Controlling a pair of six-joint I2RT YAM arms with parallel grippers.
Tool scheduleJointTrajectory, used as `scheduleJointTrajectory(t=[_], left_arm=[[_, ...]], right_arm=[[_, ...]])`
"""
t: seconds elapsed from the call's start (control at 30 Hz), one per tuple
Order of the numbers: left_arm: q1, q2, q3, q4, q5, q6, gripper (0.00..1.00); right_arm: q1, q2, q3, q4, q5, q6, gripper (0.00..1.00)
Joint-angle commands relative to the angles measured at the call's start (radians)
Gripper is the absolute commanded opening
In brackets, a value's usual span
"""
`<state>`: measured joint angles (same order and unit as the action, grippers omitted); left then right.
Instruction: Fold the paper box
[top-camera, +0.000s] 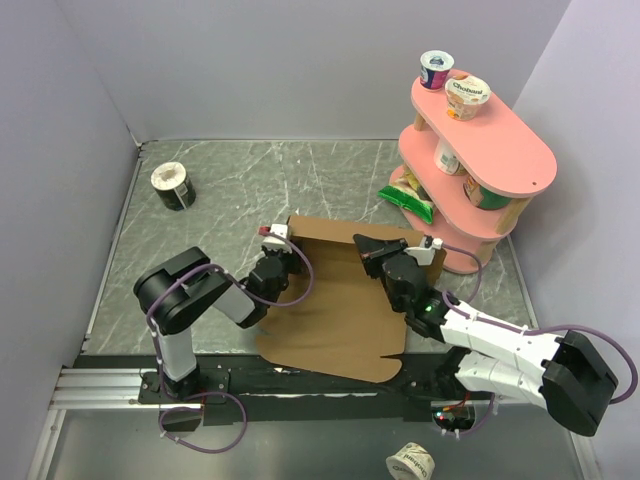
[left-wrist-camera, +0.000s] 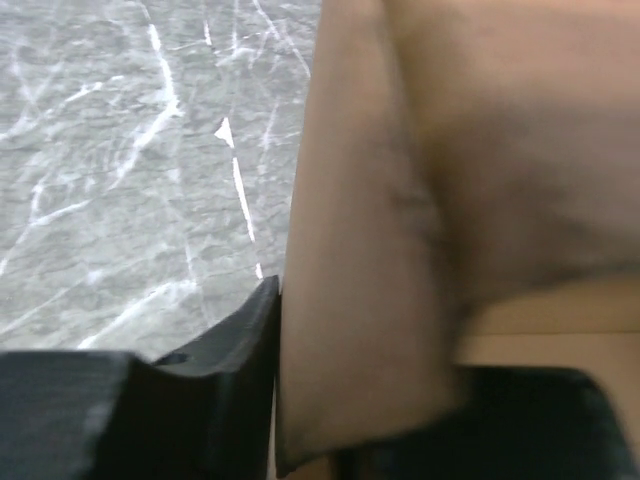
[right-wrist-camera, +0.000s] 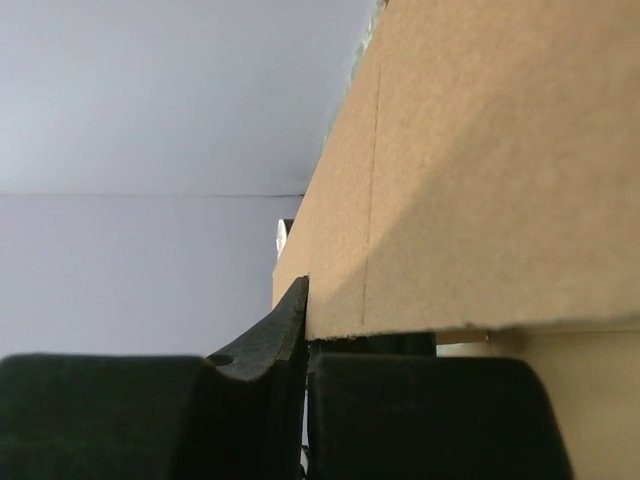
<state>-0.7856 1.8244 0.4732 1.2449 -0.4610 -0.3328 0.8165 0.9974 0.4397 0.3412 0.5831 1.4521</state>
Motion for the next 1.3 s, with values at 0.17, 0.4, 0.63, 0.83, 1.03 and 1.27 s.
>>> scheduleJointTrajectory(t=[0.17, 0.4, 0.63, 0.83, 1.03, 1.27], left_arm=[[0.006, -0.089, 0.082, -0.213, -0.203, -0.133, 0.02], [0.006, -0.168, 0.082, -0.399, -0.314, -0.150, 0.01], [0.006, -0.155, 0.074, -0.438, -0.344, -0.110, 0.01], [0.013, -0.172, 0.093, -0.518, -0.300, -0.107, 0.01], [0.031, -0.206, 0.186, -0.705, -0.197, -0.104, 0.01], [0.138, -0.255, 0.265, -0.886, -0.062, -0.112, 0.01]], right_arm=[[0.004, -0.034, -0.006, -0.203, 0.099, -0.075, 0.00], [0.001, -0.066, -0.006, -0.264, 0.173, -0.061, 0.00], [0.001, -0.103, -0.021, -0.269, 0.192, -0.070, 0.00], [-0.002, -0.146, -0.038, -0.268, 0.231, -0.090, 0.00], [-0.002, -0.175, -0.035, -0.137, 0.181, -0.324, 0.33], [0.001, -0.273, -0.012, -0.053, 0.031, -0.665, 0.87]])
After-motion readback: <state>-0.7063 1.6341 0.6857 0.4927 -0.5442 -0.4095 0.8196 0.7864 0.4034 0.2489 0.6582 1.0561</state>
